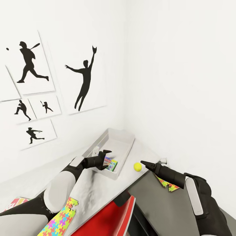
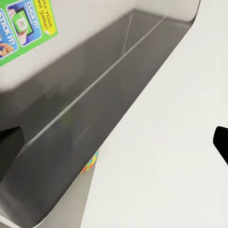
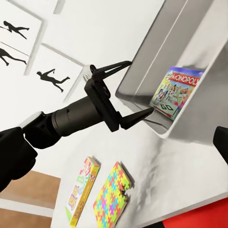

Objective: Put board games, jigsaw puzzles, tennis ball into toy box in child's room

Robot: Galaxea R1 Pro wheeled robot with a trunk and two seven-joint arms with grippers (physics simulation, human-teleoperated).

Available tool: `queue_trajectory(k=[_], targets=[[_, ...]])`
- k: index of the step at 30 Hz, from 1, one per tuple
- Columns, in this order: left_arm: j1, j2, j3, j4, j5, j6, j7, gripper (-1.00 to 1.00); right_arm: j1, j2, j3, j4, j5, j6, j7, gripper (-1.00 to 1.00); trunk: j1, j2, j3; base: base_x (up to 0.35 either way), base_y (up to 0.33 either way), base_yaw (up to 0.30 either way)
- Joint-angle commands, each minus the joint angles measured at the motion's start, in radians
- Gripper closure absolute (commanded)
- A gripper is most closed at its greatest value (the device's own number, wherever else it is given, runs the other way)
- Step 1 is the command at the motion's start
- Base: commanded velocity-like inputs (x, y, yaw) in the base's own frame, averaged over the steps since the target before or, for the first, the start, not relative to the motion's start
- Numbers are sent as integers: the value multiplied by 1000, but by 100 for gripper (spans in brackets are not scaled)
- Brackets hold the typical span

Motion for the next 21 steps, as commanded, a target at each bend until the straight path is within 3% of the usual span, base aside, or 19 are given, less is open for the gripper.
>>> queue_trajectory(k=[1,13,14,16,21], targets=[[-1,-1,6,-1,-14,5,-3,-100,-1,0,-1,0,4,4,6,-100,1,-2,-2,0,0,0],[-1,24,7,-36,-42,50,-10,-100,-1,0,-1,0,4,4,7,-100,1,-2,-2,0,0,0],[-1,24,7,-87,-65,169,-10,-100,-1,1,-1,0,4,4,7,-100,1,-2,-2,0,0,0],[0,26,7,-157,-63,232,-19,-100,-1,1,0,0,4,4,7,-100,1,-2,-2,0,0,0],[2,29,3,-211,-48,261,-103,-100,-1,1,0,-1,4,3,7,-100,1,-2,-2,0,0,0]])
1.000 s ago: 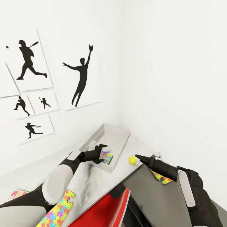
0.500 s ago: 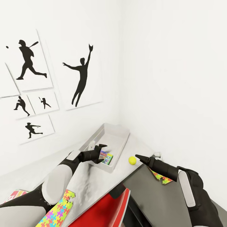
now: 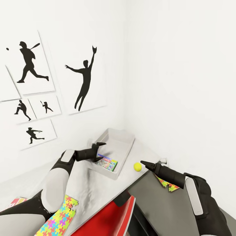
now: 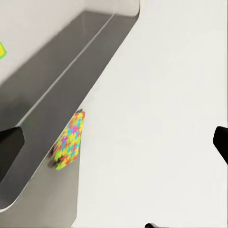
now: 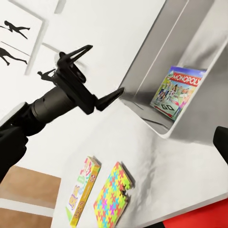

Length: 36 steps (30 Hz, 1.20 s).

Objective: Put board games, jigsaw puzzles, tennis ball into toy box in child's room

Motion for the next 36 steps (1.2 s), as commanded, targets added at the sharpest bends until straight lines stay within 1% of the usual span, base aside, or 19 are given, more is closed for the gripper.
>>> queue_trajectory(k=[1,8,11,14,17,18,21,22,23,25,26,27,28,29,30,31,34,35,36], targets=[[-1,0,7,-3,-10,6,-20,-100,-1,0,-1,0,4,4,6,-100,1,-2,-2,0,0,0],[2,36,0,-11,-6,11,-152,-100,-1,0,-1,0,4,3,6,-100,1,-2,-2,0,0,0],[4,55,-1,-12,-5,11,-223,-100,-1,0,-1,0,4,3,6,-100,1,-2,-2,0,0,0],[13,99,-4,-12,-8,11,-347,-100,-1,0,0,0,4,3,5,-100,1,-2,-2,0,0,0],[28,127,-10,-11,-11,11,-408,-100,-1,-1,-1,0,4,3,6,-100,1,-2,-2,0,0,0],[44,149,-20,-10,-12,11,-447,-100,-1,-1,-1,-1,4,4,7,-100,1,-2,-2,0,0,0],[71,187,-54,-10,-14,11,-503,-100,-1,-2,-1,-3,4,4,8,-100,1,-2,-2,0,0,0],[90,215,-91,-10,-15,11,-542,-100,-1,-2,-2,-4,4,5,10,-100,1,-2,-2,0,0,0],[100,229,-113,-11,-15,11,-563,-100,-1,-2,-2,-5,3,5,10,-100,1,-2,-2,0,0,0],[141,294,-228,-11,-16,11,-668,-100,-1,-2,-2,-8,1,6,13,-100,1,-2,-2,0,0,0],[151,310,-257,-11,-16,11,-695,-100,-1,-3,-2,-8,0,6,13,-100,1,-2,-2,0,0,0],[173,344,-318,-11,-16,11,-748,-100,-1,-3,-2,-9,-1,6,14,-100,1,-2,-2,0,0,0],[184,361,-347,-11,-17,11,-775,-100,-1,-3,-3,-9,-2,6,14,-100,1,-2,-2,0,0,0],[208,393,-403,-11,-17,11,-828,-100,-1,-3,-3,-9,-3,6,15,-100,1,-2,-2,0,0,0],[220,408,-429,-12,-17,11,-854,-100,-1,-2,-3,-10,-3,6,15,-100,1,-2,-2,0,0,0],[240,436,-474,-14,-17,11,-904,-100,-1,-2,-2,-10,-4,6,15,-100,1,-2,-2,0,0,0],[261,477,-524,-17,-17,11,-976,-100,-1,1,-2,-11,-5,6,15,-100,1,-2,-2,0,0,0],[270,500,-549,-19,-18,11,-1019,-100,-1,2,0,-11,-5,5,14,-100,1,-2,-2,0,0,0],[273,509,-560,-19,-18,11,-1039,-100,-1,3,1,-11,-5,5,14,-100,1,-2,-2,0,0,0]])
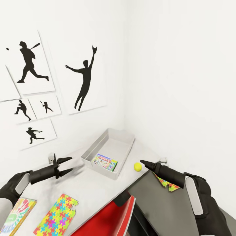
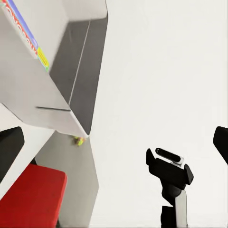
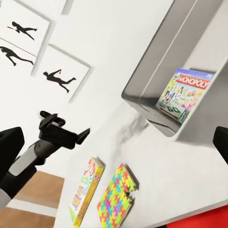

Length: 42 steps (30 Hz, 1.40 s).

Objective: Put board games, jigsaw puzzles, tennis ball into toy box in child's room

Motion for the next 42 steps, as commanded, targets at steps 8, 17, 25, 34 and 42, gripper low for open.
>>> queue_trajectory(k=[8,17,25,34,42], targets=[[12,67,-49,-1,-8,-8,-100,-100,-1,9,7,0,11,-5,-3,-100,1,-2,-2,0,0,0],[13,78,-51,-1,-9,-20,-107,-100,-1,11,9,2,13,-36,-6,-100,1,-2,-2,-211,0,0],[13,78,-51,-2,-9,-22,-107,-100,-1,11,9,3,13,-38,-6,-100,1,-2,-2,-320,0,0],[13,78,-51,-2,-9,-22,-107,-100,-1,8,7,5,13,-37,-5,-100,1,-2,6,-198,0,-60],[13,78,-51,-3,-9,-24,-107,-100,-1,9,6,10,13,-37,-5,-100,1,-2,18,5,61,-93]])
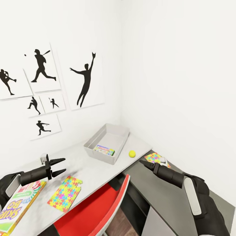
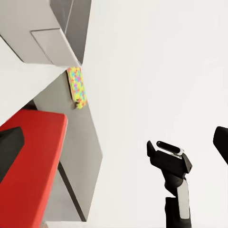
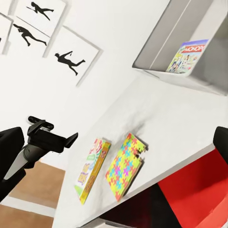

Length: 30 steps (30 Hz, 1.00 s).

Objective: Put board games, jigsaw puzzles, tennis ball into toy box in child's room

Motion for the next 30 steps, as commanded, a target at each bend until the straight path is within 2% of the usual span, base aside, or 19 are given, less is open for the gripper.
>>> queue_trajectory(k=[1,11,20,30], targets=[[-1,0,0,0,1,4,-2,-100,-1,-1,-1,0,3,4,5,-100,1,-2,-1,138,133,-95],[-1,0,0,-1,4,-69,-8,-100,-1,0,-2,0,3,3,5,-100,1,-2,14,70,45,-99],[-1,1,1,1,5,-75,-22,-100,-1,-4,-3,-1,-3,5,10,-100,1,-2,27,4,2,-148],[-1,1,4,1,4,-61,-29,-100,-1,2,-1,-1,2,3,6,-100,1,-2,29,0,0,-184]])
